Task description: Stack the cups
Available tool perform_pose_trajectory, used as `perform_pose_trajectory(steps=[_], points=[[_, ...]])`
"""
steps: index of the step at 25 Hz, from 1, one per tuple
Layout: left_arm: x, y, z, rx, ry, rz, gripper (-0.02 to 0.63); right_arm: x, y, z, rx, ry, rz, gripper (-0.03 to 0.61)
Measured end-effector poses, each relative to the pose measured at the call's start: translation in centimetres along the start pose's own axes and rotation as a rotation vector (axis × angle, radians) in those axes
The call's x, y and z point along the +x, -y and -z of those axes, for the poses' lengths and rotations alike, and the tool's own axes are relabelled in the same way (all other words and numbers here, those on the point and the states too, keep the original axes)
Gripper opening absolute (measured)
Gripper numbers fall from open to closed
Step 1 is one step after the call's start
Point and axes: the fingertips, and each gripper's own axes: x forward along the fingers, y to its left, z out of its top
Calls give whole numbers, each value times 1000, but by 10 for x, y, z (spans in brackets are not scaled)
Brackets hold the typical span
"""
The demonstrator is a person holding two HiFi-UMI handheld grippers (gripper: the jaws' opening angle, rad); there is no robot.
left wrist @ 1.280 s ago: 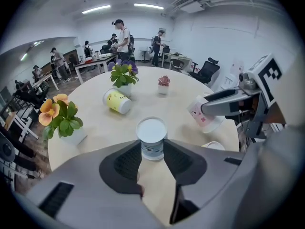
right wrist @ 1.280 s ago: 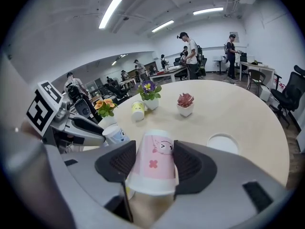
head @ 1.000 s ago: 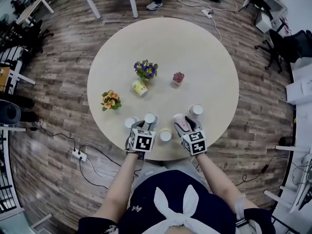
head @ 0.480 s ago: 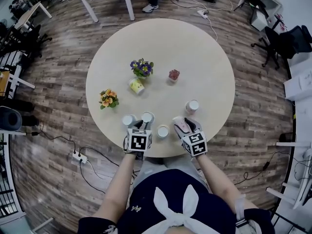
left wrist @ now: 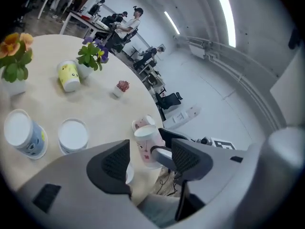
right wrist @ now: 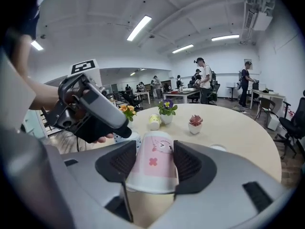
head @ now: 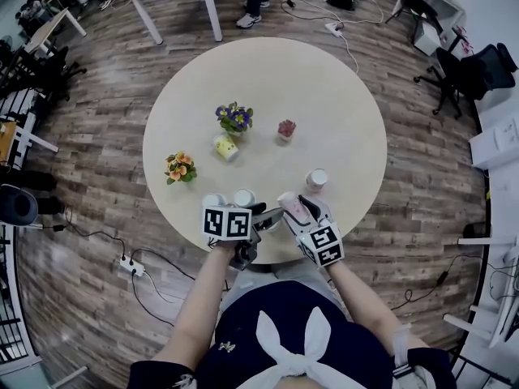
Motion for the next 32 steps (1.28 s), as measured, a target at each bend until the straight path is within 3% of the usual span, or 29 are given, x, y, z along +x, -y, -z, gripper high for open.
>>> perform_pose_trajectory(steps=[4, 12, 15, 22, 32], points=[[8, -3, 0, -9, -17, 4, 275, -3, -9, -10, -53, 26, -29, 250], [16, -6, 1, -143, -61, 84, 273, -2, -25, -15, -101, 42, -85, 249], [17, -11, -6, -162, -38, 78, 238, 2, -26, -12, -111, 21, -83, 250], [32, -5, -9, -12, -92, 31, 216, 10, -6, 9, -105, -79, -53, 247], [62, -10, 6, 41, -203, 7, 216, 25, 15, 50, -66, -203, -12, 241]])
